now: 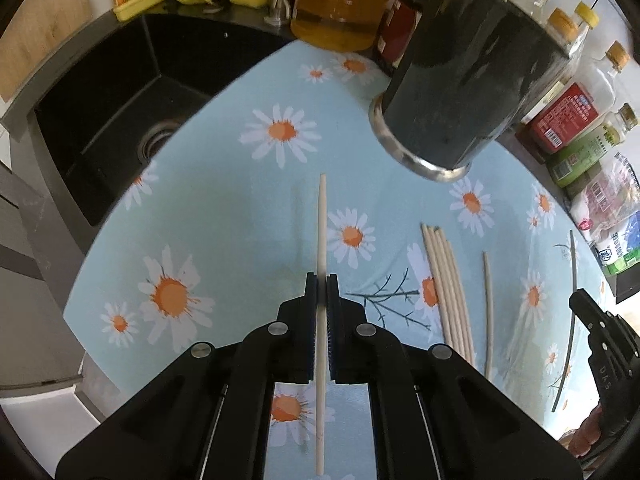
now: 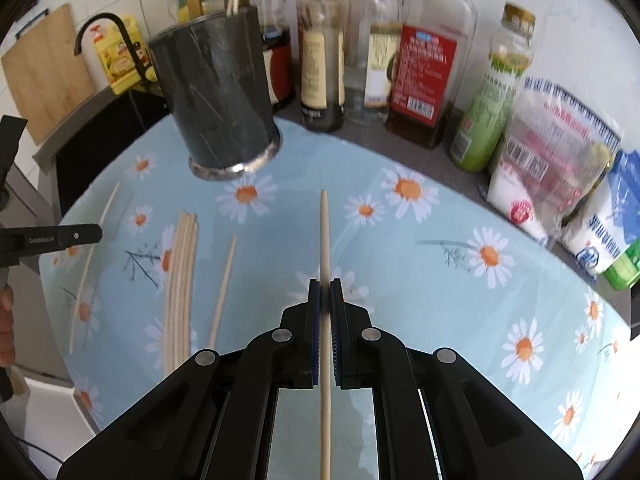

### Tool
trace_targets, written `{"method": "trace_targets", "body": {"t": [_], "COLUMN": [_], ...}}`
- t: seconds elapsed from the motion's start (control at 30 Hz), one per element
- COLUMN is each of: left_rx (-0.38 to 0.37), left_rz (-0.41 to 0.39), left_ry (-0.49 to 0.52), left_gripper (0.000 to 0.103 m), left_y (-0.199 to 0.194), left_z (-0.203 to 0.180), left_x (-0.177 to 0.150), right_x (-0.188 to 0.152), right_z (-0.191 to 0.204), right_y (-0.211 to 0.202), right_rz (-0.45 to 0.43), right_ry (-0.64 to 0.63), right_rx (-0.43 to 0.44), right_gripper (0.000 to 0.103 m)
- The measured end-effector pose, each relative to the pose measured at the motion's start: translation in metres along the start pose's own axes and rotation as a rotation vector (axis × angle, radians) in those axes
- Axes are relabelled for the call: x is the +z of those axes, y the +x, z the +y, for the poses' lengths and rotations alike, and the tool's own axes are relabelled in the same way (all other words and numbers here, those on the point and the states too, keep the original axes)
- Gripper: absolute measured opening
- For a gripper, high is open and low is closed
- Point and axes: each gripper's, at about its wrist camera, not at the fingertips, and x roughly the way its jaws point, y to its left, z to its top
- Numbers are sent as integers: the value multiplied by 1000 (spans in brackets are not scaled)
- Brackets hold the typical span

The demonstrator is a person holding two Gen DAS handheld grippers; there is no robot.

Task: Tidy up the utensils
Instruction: 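Carry the chopstick with the right tool and drop it into the holder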

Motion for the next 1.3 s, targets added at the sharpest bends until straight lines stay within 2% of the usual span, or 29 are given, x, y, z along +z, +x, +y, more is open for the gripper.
{"method": "trace_targets", "body": {"t": [0.13, 0.73, 0.83, 1.03, 1.2, 1.3], "left_rx": [-6, -42, -107, -95, -86, -122], "left_rz": [-23, -238, -253, -361, -429, -451], "left_ry": [3, 89, 100, 164, 203, 209], "left_gripper": [5, 5, 5, 5, 5, 5], "left_y": [-7, -79, -90, -120, -130, -130], "left_z": [-3, -18, -20, -35, -47, -51], "left_x": [8, 59, 68, 85, 93, 97], "right_x": [11, 68, 76, 91, 103, 109], "right_z": [1, 4, 8, 17, 21, 20], "right_y": [-15, -65, -67, -72, -77, -78], "right_rz": [-52, -300, -321, -394, -460, -500], "right_ry": [-3, 3, -15, -78, -69, -57], "right_rx": [4, 11, 22, 17, 61, 93], "right_gripper": [5, 5, 5, 5, 5, 5]}}
